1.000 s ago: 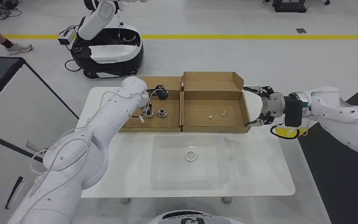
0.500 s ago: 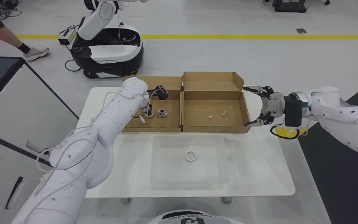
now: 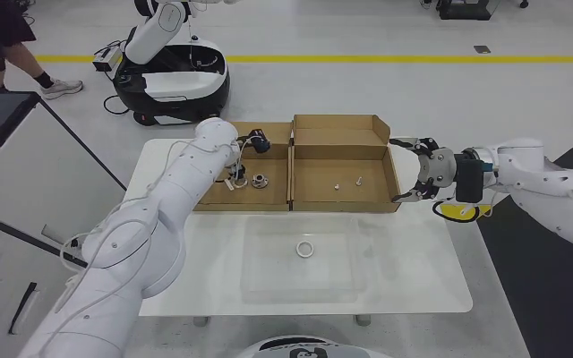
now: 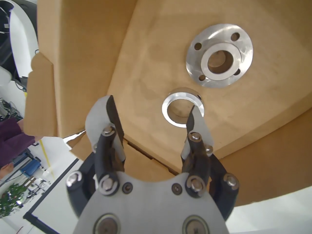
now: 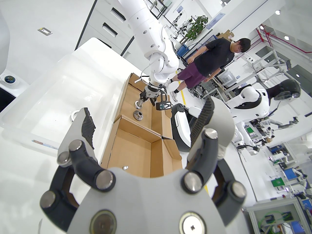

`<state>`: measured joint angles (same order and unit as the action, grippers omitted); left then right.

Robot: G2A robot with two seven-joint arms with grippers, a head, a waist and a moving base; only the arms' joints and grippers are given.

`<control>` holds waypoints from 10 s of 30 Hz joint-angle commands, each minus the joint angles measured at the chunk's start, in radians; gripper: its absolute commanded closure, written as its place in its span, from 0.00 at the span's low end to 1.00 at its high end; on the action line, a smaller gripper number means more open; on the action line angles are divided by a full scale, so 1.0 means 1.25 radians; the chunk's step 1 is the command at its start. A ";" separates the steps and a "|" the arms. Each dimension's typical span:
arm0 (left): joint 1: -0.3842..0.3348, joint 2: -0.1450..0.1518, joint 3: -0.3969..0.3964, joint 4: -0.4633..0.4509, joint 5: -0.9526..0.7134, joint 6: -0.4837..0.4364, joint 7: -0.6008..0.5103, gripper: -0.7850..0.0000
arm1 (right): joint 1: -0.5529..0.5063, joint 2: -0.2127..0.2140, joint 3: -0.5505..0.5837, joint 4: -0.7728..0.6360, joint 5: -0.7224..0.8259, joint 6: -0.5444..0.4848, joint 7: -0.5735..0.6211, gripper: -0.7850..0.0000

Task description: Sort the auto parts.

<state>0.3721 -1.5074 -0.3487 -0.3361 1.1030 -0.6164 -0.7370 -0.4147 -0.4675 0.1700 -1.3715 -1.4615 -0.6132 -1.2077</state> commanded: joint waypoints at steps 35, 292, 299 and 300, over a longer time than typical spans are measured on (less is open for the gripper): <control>0.237 0.371 -0.174 -1.095 -0.253 0.102 -0.476 0.00 | 0.000 0.000 0.000 0.000 0.000 0.000 0.000 0.00; 0.203 0.185 0.084 -0.973 -0.198 0.003 -0.376 1.00 | 0.000 0.000 0.000 0.000 0.000 0.000 0.000 0.00; 0.177 0.231 0.048 -1.076 -0.259 0.039 -0.413 1.00 | 0.000 0.000 0.000 0.000 0.000 0.000 0.000 0.00; 0.177 0.238 0.038 -1.090 -0.270 0.043 -0.416 1.00 | 0.000 0.000 0.000 0.000 0.000 0.000 0.000 0.00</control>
<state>0.5940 -1.2180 -0.2905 -1.6813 0.7764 -0.5671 -1.2532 -0.4147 -0.4675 0.1700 -1.3715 -1.4615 -0.6132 -1.2077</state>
